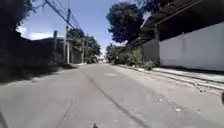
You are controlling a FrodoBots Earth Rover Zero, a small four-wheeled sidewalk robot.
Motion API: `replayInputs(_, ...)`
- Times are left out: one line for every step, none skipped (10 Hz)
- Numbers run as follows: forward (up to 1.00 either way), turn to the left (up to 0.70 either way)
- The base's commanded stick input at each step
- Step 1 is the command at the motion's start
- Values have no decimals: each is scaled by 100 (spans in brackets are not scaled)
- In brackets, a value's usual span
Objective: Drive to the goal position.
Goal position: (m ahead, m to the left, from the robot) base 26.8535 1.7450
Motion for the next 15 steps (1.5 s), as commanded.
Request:
replayInputs(100,0)
replayInputs(100,0)
replayInputs(100,0)
replayInputs(100,0)
replayInputs(100,0)
replayInputs(100,0)
replayInputs(100,0)
replayInputs(100,0)
replayInputs(100,0)
replayInputs(100,0)
replayInputs(100,0)
replayInputs(100,0)
replayInputs(100,-3)
replayInputs(100,-11)
replayInputs(100,-19)
